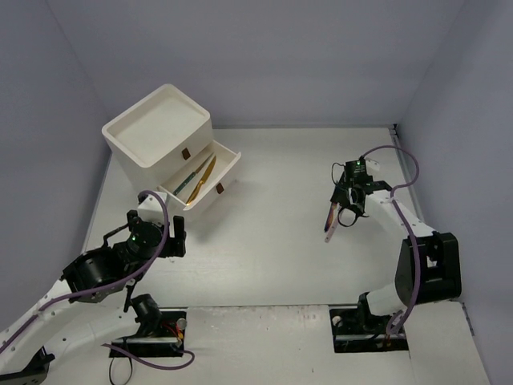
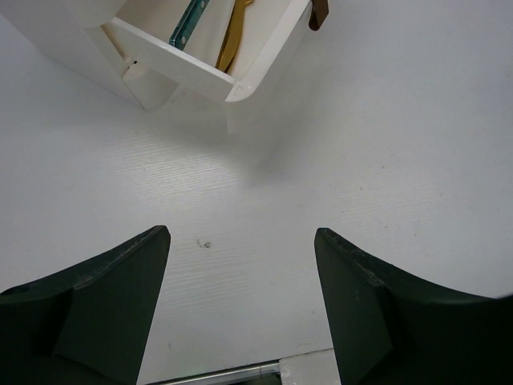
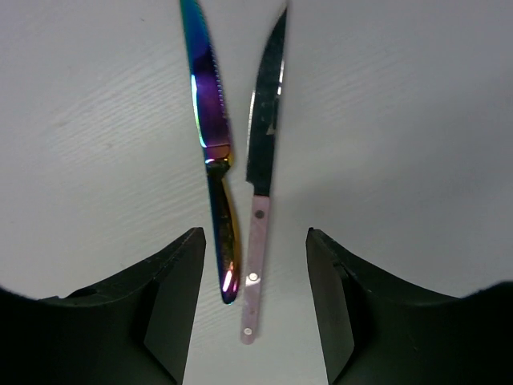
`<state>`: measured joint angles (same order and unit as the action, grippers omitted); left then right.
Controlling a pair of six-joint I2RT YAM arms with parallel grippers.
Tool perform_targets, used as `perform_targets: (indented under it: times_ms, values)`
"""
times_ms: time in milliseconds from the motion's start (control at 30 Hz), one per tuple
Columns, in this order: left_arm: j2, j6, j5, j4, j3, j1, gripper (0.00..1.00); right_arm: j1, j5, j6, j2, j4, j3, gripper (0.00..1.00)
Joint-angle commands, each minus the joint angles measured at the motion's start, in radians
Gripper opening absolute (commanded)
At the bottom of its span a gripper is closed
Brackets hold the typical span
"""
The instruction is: Sort the eating utensils into containers
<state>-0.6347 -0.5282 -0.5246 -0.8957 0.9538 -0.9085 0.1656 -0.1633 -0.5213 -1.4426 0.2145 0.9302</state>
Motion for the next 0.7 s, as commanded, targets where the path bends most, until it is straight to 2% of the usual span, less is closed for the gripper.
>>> perform_targets:
  times_ms: [0,300,667]
  values:
    - [-0.009,-0.014,0.012,0.062,-0.003,0.007,0.70,-0.036,0.013,0.054,-0.044,-0.009,0.005,0.49]
    - [-0.005,-0.019,0.023,0.075,-0.023,0.007,0.70,-0.044,0.022,0.034,-0.151,-0.025,0.004,0.44]
    - [0.000,-0.018,0.025,0.074,-0.024,0.007,0.70,-0.043,0.017,0.014,-0.206,-0.055,-0.013,0.39]
